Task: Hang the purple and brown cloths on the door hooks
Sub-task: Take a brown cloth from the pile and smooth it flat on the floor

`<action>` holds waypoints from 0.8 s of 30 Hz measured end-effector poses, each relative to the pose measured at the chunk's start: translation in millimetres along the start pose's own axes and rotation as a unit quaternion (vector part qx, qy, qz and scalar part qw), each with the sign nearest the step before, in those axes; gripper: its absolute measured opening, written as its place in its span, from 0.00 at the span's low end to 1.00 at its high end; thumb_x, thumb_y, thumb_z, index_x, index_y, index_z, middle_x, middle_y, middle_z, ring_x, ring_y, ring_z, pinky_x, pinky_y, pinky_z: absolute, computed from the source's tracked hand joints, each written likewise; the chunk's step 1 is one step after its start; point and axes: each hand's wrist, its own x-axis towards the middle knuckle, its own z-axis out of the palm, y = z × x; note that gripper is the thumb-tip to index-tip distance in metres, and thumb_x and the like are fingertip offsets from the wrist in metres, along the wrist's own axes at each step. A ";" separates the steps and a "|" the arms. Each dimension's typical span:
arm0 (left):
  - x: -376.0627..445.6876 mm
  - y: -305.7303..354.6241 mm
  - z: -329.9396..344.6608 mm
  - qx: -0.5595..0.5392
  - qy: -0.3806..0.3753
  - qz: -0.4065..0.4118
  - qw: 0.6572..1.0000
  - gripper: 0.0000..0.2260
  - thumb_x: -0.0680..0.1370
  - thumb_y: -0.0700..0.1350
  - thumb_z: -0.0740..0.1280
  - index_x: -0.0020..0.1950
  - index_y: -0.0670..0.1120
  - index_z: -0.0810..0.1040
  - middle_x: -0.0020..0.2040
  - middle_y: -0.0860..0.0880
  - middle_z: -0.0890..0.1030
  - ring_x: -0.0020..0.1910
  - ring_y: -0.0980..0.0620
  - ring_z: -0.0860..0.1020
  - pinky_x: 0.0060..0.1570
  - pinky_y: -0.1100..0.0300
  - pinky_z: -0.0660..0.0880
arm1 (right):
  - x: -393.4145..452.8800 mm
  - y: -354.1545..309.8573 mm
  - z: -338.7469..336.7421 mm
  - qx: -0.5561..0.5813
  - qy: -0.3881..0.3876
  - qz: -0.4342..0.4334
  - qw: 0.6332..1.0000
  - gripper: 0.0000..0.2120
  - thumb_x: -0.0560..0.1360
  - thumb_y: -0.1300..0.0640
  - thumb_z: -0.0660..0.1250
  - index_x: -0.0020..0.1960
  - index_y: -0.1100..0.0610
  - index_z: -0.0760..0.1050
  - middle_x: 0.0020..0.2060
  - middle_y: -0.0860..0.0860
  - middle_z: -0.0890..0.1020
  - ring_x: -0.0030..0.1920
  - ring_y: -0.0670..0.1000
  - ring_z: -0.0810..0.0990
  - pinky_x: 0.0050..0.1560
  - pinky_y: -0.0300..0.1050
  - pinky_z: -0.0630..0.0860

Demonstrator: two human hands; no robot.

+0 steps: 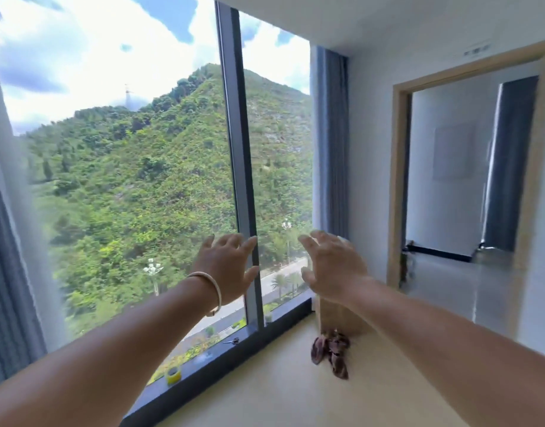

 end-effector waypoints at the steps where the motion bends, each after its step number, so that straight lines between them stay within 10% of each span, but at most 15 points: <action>1: 13.0 21.4 4.1 -0.012 0.007 0.015 1.000 0.29 0.79 0.62 0.53 0.78 0.53 0.55 0.75 0.49 0.65 0.74 0.47 0.62 0.73 0.45 0.58 | -8.1 21.8 -0.9 -0.008 -0.005 0.019 1.000 0.29 0.76 0.48 0.61 0.75 0.51 0.58 0.72 0.53 0.65 0.71 0.55 0.64 0.70 0.55 0.60; 24: 210.6 444.1 78.1 -0.179 0.013 0.335 0.925 0.27 0.80 0.61 0.51 0.78 0.53 0.54 0.75 0.47 0.64 0.74 0.46 0.62 0.74 0.43 0.54 | -183.1 366.7 -19.0 -0.187 -0.116 0.401 0.889 0.29 0.77 0.49 0.58 0.76 0.52 0.56 0.74 0.53 0.61 0.71 0.54 0.62 0.70 0.49 0.59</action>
